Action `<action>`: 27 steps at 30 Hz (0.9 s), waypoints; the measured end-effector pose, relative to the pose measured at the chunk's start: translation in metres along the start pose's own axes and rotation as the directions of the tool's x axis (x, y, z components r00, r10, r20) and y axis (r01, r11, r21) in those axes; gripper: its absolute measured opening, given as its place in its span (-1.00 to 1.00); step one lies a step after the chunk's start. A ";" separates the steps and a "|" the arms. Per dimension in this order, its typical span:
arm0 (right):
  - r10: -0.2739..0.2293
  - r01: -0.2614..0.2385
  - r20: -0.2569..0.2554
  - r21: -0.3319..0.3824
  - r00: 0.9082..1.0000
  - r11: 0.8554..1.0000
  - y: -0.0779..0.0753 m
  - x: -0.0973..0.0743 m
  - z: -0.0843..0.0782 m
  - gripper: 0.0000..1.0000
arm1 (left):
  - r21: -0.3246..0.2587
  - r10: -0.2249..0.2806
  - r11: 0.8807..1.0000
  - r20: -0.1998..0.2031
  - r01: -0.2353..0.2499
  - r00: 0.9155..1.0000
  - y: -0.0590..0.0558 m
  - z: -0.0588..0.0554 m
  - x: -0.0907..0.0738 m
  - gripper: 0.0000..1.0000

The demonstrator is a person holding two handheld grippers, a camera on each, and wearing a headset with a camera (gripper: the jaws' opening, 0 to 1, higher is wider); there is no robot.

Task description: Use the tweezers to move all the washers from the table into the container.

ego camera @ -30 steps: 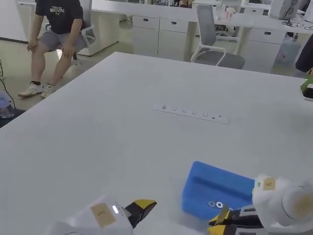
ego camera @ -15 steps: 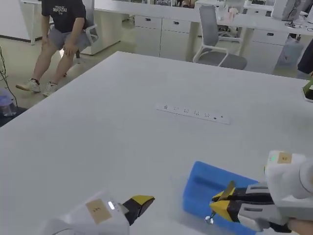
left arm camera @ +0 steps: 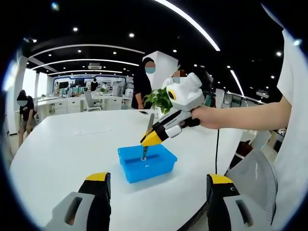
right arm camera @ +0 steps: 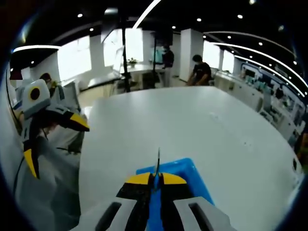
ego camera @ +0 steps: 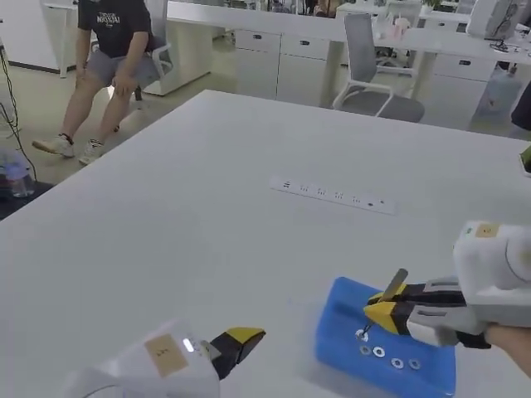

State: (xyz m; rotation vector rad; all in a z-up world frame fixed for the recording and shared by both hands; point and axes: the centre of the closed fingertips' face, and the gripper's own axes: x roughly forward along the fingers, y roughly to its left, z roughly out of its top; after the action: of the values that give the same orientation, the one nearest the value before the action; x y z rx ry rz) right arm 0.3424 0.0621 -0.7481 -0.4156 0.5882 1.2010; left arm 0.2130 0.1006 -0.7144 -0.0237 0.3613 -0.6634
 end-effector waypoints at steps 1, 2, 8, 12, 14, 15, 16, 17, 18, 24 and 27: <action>-0.004 0.004 -0.006 0.005 1.000 1.000 -0.003 0.001 -0.001 -0.94 | -0.001 0.001 1.000 0.000 -0.001 1.000 0.000 0.000 0.000 0.66; -0.007 0.007 -0.008 0.005 1.000 1.000 -0.006 0.003 -0.002 -0.94 | 0.000 0.003 1.000 0.000 -0.003 1.000 0.001 0.000 0.000 0.66; -0.016 0.017 -0.032 0.033 0.999 0.999 -0.020 0.015 -0.009 -0.94 | -0.001 0.007 1.000 -0.003 -0.007 1.000 0.001 -0.001 0.000 0.65; -0.010 0.012 -0.044 0.047 0.999 0.999 -0.023 0.024 -0.012 -0.94 | -0.001 0.009 1.000 -0.003 -0.009 1.000 0.001 -0.001 -0.001 0.65; -0.013 0.016 -0.054 0.044 0.998 0.999 -0.025 0.027 -0.013 -0.94 | -0.002 0.012 1.000 -0.004 -0.012 1.000 0.001 -0.001 -0.001 0.65; -0.011 0.013 -0.056 0.050 0.998 0.999 -0.023 0.029 -0.012 -0.94 | -0.003 0.013 1.000 -0.003 -0.013 1.000 0.002 -0.001 -0.002 0.65; -0.011 0.014 -0.057 0.049 0.998 0.999 -0.023 0.030 -0.011 -0.94 | -0.003 0.014 1.000 -0.003 -0.014 1.000 0.002 -0.001 -0.002 0.65; -0.010 0.013 -0.059 0.049 0.998 0.999 -0.022 0.032 -0.011 -0.94 | -0.002 0.016 1.000 -0.005 -0.016 1.000 0.002 -0.001 -0.003 0.64; -0.010 0.013 -0.061 0.050 0.998 0.999 -0.026 0.034 -0.012 -0.94 | -0.002 0.017 1.000 -0.005 -0.017 1.000 0.003 -0.002 -0.003 0.64; -0.011 0.016 -0.074 0.066 0.997 0.998 -0.031 0.043 -0.017 -0.94 | -0.003 0.022 1.000 -0.004 -0.022 1.000 0.004 -0.002 -0.004 0.64; -0.013 0.019 -0.085 0.074 0.996 0.997 -0.033 0.047 -0.020 -0.94 | -0.005 0.024 1.000 -0.005 -0.024 1.000 0.004 -0.002 -0.005 0.64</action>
State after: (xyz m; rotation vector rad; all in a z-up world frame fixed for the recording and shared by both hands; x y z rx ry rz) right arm 0.3814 0.0749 -0.7931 -0.4079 0.6995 1.1468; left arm 0.2111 0.1073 -0.7157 -0.0219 0.3676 -0.6388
